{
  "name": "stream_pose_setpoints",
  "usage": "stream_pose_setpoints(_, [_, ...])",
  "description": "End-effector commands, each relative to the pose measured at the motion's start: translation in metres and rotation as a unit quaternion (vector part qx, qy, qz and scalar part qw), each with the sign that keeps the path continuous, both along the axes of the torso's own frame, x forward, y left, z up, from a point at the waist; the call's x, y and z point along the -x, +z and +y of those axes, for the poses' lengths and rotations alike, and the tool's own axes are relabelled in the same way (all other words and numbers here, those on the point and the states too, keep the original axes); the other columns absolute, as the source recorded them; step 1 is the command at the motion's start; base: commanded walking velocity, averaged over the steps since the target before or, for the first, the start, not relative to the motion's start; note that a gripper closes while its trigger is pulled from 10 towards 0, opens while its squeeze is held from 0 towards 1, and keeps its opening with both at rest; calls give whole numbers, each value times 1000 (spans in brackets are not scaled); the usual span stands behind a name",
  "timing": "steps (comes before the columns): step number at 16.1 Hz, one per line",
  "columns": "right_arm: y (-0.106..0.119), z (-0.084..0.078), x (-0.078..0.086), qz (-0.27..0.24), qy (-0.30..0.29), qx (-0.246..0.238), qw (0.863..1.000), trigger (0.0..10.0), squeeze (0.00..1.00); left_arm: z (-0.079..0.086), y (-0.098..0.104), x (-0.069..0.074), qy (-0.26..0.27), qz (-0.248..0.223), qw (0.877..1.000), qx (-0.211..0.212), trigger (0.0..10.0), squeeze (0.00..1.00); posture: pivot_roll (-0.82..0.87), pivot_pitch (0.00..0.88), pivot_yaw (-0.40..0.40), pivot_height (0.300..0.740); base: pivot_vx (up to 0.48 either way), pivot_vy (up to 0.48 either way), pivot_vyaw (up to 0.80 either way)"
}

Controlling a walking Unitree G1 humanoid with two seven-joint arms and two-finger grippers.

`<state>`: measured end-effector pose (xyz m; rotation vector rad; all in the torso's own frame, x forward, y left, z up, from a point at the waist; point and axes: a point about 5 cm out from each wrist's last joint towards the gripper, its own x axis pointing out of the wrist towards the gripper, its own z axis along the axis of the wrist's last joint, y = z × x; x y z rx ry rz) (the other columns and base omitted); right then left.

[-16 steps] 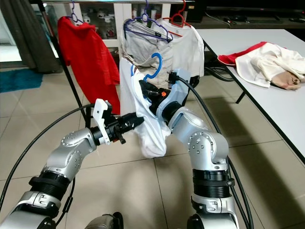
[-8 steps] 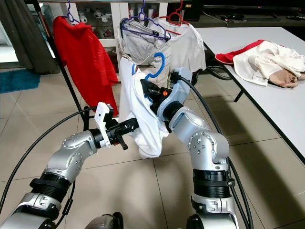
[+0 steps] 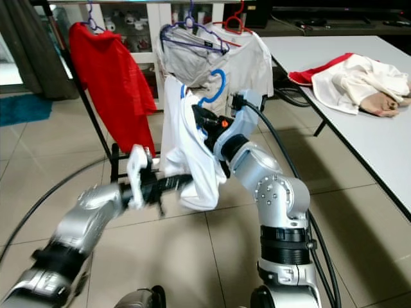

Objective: Hang hanger

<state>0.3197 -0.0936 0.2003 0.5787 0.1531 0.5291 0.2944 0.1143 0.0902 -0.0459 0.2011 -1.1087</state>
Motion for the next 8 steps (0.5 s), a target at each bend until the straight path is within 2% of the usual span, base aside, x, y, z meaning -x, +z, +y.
stream_pose_setpoints(1, [8, -1, -1, -16, -3, -14, 1000, 10000, 0, 10, 11, -8, 41, -51, 998, -25, 0, 0, -54, 42, 6, 740, 0, 0, 0])
stream_pose_setpoints(2, [9, -1, -1, -15, -1, -16, 1000, 10000, 0, 15, 14, -10, 62, -67, 996, -18, 0, 0, -54, 42, 6, 740, 0, 0, 0])
stream_pose_setpoints(3, [9, 0, -1, -15, 2, -20, 1000, 10000, 0, 22, 22, -15, 102, -95, 990, 5, 1216, 0, -51, 44, 5, 740, 0, 0, 0])
stream_pose_setpoints(4, [11, 2, -1, -15, 8, -25, 1000, 10000, 0, 27, 33, -16, 113, -118, 985, 47, 10000, 1000, -46, 47, 2, 740, 0, 0, 0])
stream_pose_setpoints(6, [12, 6, 1, -16, 17, -27, 999, 10000, 0, 31, 35, -15, 116, -126, 983, 73, 10000, 1000, -46, 47, 2, 740, 0, 0, 0])
stream_pose_setpoints(8, [15, 9, 1, -19, 24, -28, 999, 10000, 0, 35, 30, -18, 124, -136, 982, 52, 10000, 1000, -54, 52, 1, 740, 0, 0, 0])
